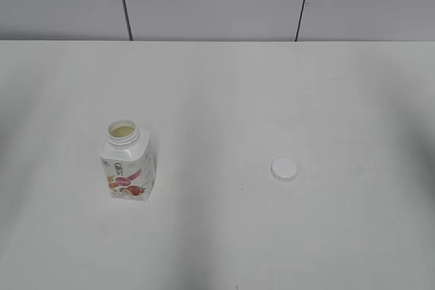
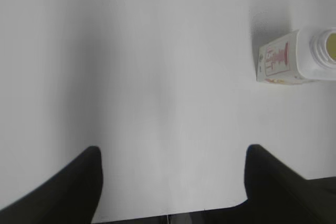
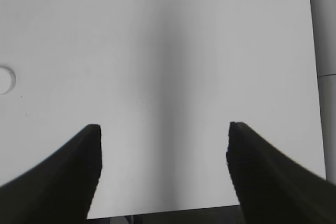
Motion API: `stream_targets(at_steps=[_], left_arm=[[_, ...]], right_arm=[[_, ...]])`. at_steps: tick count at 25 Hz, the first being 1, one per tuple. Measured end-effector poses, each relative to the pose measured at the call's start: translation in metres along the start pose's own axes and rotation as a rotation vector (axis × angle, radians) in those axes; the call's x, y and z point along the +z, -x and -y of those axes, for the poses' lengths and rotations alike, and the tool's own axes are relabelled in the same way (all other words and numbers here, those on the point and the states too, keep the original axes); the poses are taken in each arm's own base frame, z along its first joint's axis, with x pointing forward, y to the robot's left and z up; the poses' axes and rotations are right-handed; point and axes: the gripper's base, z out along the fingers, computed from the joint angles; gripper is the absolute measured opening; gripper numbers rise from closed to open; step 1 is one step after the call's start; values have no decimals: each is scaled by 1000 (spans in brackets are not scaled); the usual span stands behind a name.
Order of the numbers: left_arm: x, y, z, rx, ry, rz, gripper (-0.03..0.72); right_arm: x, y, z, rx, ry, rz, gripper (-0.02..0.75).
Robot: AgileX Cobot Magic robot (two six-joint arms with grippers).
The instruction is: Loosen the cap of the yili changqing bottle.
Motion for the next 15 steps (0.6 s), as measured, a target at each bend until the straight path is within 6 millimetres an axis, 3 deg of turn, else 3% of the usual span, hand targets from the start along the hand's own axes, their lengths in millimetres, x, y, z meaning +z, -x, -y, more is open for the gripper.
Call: stream_targets(at_steps=[9,15], left_arm=[[-42,-68,9,8,17,207,512],[-56,-110,13,14,26,325,512]], right_arm=[[-40,-50,-6,0,-23,204,585],[-40,-90,-11,0,-23,217,585]])
